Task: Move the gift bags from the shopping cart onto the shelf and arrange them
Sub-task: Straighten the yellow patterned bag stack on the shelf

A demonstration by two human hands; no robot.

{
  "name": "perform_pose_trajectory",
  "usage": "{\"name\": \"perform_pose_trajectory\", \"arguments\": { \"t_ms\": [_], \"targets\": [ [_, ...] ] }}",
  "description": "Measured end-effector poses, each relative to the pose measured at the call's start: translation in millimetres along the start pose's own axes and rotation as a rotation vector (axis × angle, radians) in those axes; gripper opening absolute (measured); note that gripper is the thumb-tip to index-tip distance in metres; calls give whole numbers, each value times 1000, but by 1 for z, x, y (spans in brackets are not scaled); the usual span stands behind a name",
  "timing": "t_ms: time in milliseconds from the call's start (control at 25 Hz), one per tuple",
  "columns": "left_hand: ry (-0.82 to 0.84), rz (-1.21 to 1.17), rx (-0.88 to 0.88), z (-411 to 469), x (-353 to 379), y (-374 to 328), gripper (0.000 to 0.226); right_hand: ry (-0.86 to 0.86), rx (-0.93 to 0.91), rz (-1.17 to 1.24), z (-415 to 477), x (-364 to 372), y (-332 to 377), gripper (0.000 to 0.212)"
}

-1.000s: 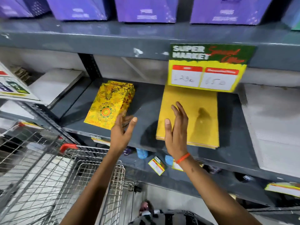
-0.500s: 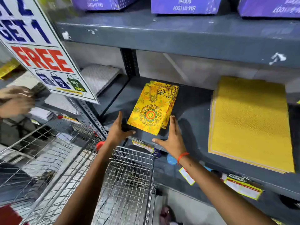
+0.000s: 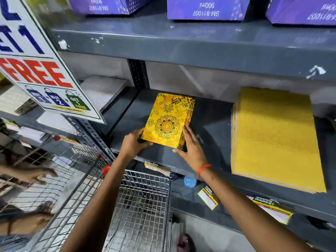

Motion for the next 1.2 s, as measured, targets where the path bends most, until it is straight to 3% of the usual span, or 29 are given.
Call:
{"name": "perform_pose_trajectory", "arguments": {
  "t_ms": [760,1040,1200],
  "targets": [
    [97,-152,85,19,10,2,57,-72,52,23,4,-5,-3,79],
    [90,-126,20,20,16,9,52,-29,166,94,6,4,-15,106],
    [43,-65,1,15,16,7,52,-19,180,34,7,7,-17,99]
  ]
}}
Point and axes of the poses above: each hand's wrist, its own z-axis towards the middle knuckle, its own x-axis out of the palm, y = z × x, the point moved 9 cm from there along z, towards the middle knuckle, and after that the axes turned 3 degrees about x, right-handed, at the moved point
